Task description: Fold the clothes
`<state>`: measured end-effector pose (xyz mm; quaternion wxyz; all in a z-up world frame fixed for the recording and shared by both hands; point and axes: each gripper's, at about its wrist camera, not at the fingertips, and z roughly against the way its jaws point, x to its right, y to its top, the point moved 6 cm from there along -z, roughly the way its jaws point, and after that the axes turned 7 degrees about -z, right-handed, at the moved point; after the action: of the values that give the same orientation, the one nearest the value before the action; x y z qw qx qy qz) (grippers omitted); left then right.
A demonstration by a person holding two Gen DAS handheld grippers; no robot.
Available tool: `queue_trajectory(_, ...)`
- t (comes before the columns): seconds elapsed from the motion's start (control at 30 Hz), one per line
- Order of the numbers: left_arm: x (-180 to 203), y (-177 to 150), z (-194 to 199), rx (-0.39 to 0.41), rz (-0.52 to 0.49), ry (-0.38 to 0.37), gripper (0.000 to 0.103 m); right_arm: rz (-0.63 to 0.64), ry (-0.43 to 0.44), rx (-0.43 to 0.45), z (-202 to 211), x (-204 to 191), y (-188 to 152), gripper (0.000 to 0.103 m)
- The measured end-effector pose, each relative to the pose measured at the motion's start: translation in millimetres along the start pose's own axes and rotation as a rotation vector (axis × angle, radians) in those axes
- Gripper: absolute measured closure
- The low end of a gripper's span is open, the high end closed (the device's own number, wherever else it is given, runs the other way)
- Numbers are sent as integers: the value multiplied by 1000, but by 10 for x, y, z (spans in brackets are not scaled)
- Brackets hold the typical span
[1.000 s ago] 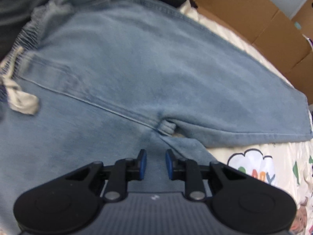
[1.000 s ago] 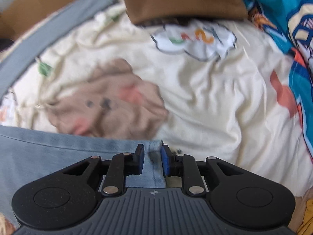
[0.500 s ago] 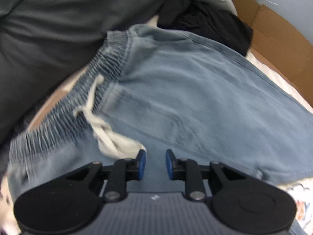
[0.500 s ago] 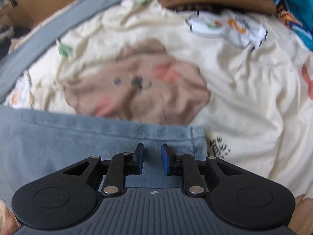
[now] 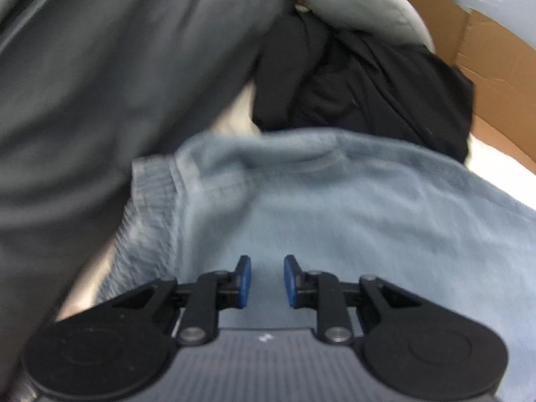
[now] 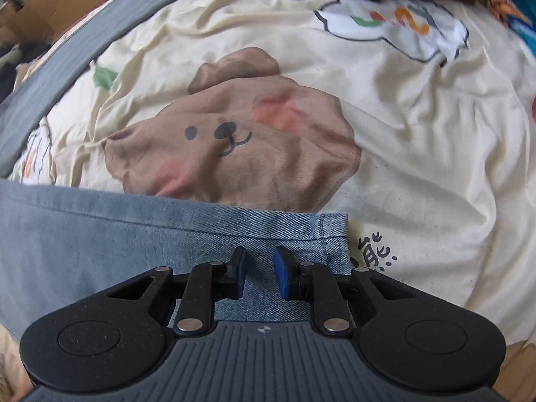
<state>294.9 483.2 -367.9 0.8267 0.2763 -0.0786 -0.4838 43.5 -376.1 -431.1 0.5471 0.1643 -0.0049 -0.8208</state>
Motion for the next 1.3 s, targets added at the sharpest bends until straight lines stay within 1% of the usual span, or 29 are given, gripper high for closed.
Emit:
queue_trajectory(0.1,-180,117,4,14,38,25,81,-8,-20,-15,-9,-25,0,80)
queue_trajectory(0.17,-277,120,-40,2,47,35,86,12,-40,-5,-16,-61,-11,80)
queue_trajectory(0.2,-319,116,-84,-6,49,40,92,14,-42,0,-15,-64,-14,80)
queue_trajectory(0.3,-435,75,-237,-33,61,44,100,-16,-22,16,1,-16,-23,80)
queue_trajectory(0.47,-499,53,-545,-78,67,25,100,3,-19,7,1,-19,-7,80)
queue_trajectory(0.6,-522,98,-676,-77,99,38,100,23,-22,-8,-3,-31,11,81)
queue_trajectory(0.7,-520,138,-604,-114,124,44,100,26,-39,-15,1,-52,23,80)
queue_trajectory(0.73,-506,147,-546,-118,112,34,97,28,-44,-15,3,-58,21,80)
queue_trajectory(0.83,-482,101,-275,-112,11,-1,95,39,-49,-10,8,-68,6,80)
queue_trajectory(0.97,-673,-134,124,-114,-6,-49,95,54,-57,-4,14,-81,-14,80)
queue_trajectory(1.1,-879,-385,344,-150,-24,-49,95,69,-64,3,21,-95,-33,79)
queue_trajectory(1.17,-1007,-526,423,-157,-42,-27,95,76,-68,6,24,-101,-43,79)
queue_trajectory(1.3,-1179,-900,578,-195,-34,-46,95,84,-75,6,24,-113,-49,79)
